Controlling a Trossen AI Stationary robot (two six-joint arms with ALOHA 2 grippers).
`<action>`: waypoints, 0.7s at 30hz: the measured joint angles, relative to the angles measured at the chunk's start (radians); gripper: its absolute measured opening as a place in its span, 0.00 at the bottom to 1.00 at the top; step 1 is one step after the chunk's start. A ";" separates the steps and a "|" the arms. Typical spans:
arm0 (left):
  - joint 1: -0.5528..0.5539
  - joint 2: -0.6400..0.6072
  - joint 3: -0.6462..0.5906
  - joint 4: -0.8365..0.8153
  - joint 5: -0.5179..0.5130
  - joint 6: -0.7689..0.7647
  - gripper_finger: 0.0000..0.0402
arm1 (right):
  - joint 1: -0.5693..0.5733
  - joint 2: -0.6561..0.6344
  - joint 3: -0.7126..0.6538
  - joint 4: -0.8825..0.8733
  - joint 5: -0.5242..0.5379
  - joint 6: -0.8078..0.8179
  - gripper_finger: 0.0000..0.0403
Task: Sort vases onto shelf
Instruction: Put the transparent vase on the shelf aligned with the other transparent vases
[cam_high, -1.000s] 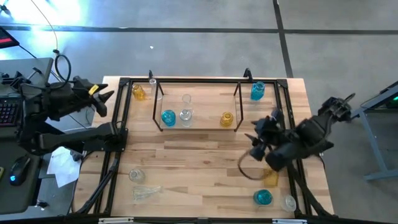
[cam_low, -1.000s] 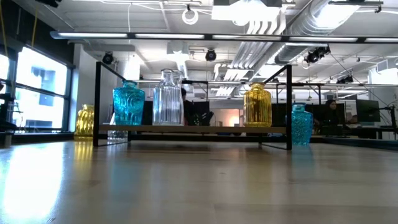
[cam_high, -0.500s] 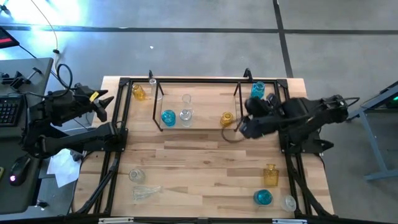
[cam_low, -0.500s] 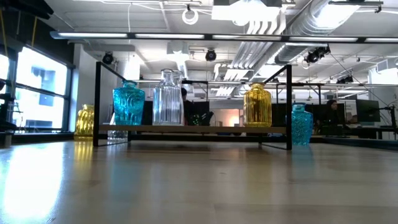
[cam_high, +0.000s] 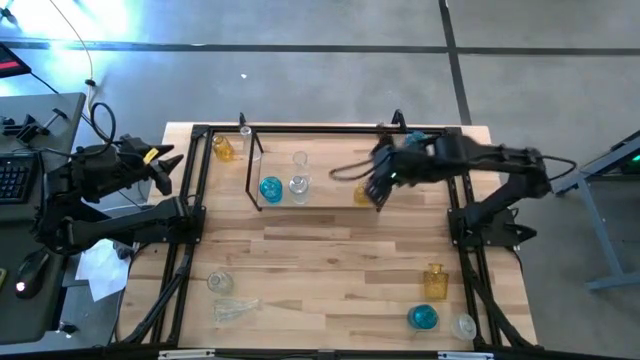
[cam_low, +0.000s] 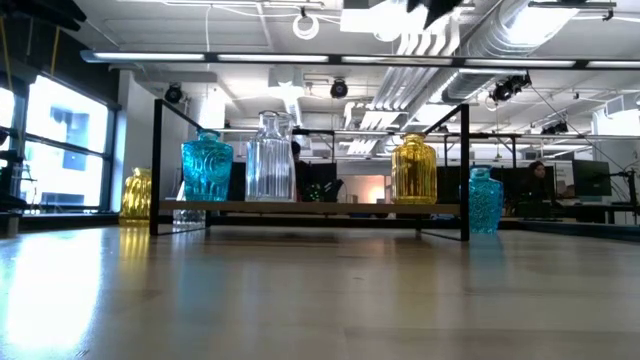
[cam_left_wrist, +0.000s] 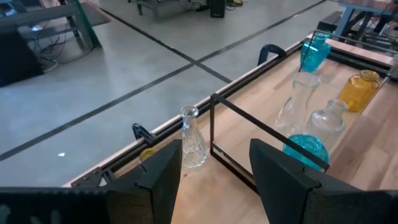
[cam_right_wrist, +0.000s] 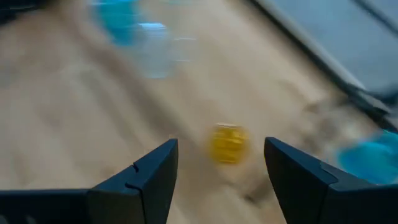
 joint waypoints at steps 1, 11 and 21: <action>0.000 0.000 0.000 0.000 0.006 0.000 0.45 | 0.022 0.020 0.000 0.047 -0.028 -0.028 0.55; 0.000 0.000 0.000 0.000 0.016 0.019 0.45 | 0.173 0.311 0.000 0.414 -0.301 -0.189 0.55; 0.036 0.003 -0.022 -0.062 0.470 -0.039 0.43 | 0.166 0.265 -0.001 0.411 -0.118 -0.257 0.55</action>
